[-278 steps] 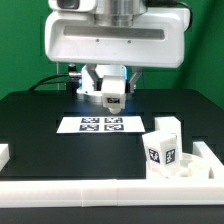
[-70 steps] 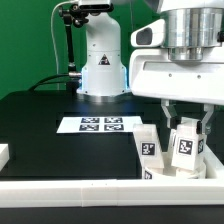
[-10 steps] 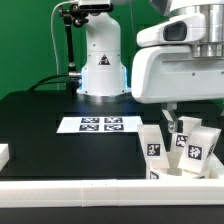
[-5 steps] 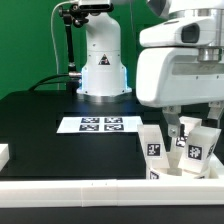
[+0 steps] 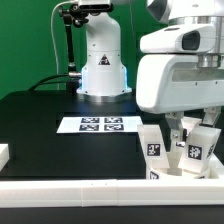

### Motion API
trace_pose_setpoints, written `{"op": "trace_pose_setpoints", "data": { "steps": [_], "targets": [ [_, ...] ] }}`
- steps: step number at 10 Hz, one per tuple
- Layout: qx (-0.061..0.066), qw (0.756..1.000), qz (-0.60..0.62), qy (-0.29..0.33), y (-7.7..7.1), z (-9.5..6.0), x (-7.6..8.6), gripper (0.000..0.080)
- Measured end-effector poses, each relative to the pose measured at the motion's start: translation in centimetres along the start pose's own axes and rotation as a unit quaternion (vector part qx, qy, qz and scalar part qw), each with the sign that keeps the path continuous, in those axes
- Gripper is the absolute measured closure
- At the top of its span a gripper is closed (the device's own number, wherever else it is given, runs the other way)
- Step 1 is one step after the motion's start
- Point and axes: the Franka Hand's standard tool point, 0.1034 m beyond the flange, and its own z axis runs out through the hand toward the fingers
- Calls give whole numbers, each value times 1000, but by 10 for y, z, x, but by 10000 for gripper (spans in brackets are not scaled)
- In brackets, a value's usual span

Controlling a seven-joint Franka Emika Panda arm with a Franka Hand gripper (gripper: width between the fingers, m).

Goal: Assemble stool

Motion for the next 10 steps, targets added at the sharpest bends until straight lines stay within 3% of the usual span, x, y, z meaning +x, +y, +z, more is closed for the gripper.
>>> {"op": "trace_pose_setpoints", "data": {
  "steps": [1,2,6,10],
  "targets": [
    [0,1000,9,0,0,0,0,403],
    [-1,1000,17,0,0,0,0,455],
    [0,993,117,0,2,0,-1,455],
    [14,960,279,13,15,1,-7,455]
  ]
}}
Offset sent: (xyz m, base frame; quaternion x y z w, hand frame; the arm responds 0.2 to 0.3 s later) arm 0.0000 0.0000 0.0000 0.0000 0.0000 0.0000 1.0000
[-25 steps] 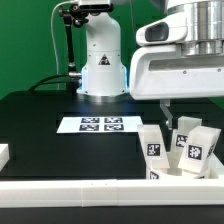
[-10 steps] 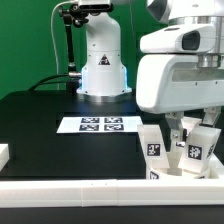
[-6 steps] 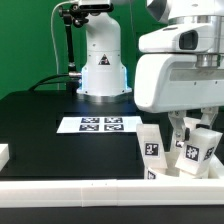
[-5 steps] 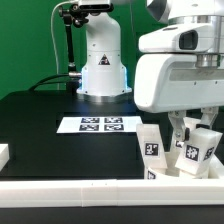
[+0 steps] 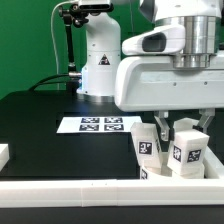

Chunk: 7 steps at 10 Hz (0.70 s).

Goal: Assemble stool

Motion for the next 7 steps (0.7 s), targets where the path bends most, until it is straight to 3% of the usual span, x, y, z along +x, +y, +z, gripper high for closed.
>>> {"op": "trace_pose_setpoints", "data": {
  "steps": [5,7],
  "targets": [
    [0,987,162,9,-1,0,1,455],
    [3,967,253,9,-1,0,1,455]
  ]
}}
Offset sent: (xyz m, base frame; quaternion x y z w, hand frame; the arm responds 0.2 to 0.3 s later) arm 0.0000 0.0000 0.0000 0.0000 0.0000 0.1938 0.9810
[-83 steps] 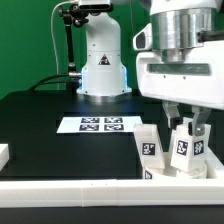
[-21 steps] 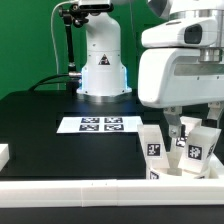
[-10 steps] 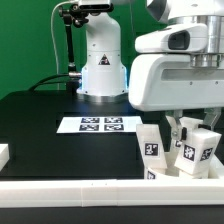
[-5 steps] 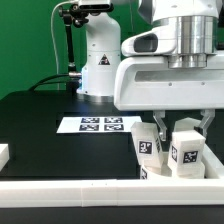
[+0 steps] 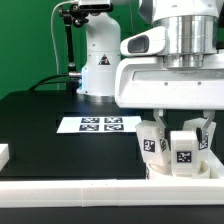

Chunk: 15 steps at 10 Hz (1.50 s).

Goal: Assemble stool

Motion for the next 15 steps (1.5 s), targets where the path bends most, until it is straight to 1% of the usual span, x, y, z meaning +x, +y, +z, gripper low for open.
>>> {"op": "trace_pose_setpoints", "data": {
  "steps": [1,2,4,5,7,9,10,12,14,15],
  "targets": [
    [0,998,60,-1,0,0,-1,455],
    [3,992,126,-1,-1,0,-3,455],
    [2,971,239,-3,-7,1,-9,455],
    [5,961,277,-2,-8,1,-10,455],
    [15,931,365,-6,-9,1,-12,455],
    [22,886,464,-16,-13,0,-14,455],
    [24,874,485,-19,-13,0,-14,455],
    [24,842,539,-21,-14,0,-14,455],
    [23,818,575,-22,-14,0,-14,455],
    [24,795,606,-26,-15,1,-15,455]
  ]
}}
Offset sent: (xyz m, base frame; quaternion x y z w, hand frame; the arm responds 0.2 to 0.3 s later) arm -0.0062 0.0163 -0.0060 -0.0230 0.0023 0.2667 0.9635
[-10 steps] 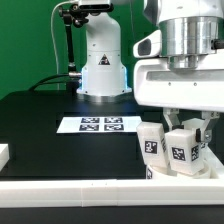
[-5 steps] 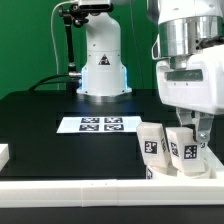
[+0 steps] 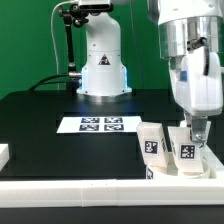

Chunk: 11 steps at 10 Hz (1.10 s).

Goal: Assemble stool

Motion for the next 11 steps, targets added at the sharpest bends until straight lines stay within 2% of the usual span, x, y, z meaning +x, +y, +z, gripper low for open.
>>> {"op": "trace_pose_setpoints", "data": {
  "steps": [1,4,6,11],
  "targets": [
    [1,1000,29,-3,0,0,0,455],
    [15,987,160,-25,-2,1,0,455],
    [12,976,216,-37,-1,2,-2,455],
    [13,962,266,-57,0,3,-6,455]
  ]
}}
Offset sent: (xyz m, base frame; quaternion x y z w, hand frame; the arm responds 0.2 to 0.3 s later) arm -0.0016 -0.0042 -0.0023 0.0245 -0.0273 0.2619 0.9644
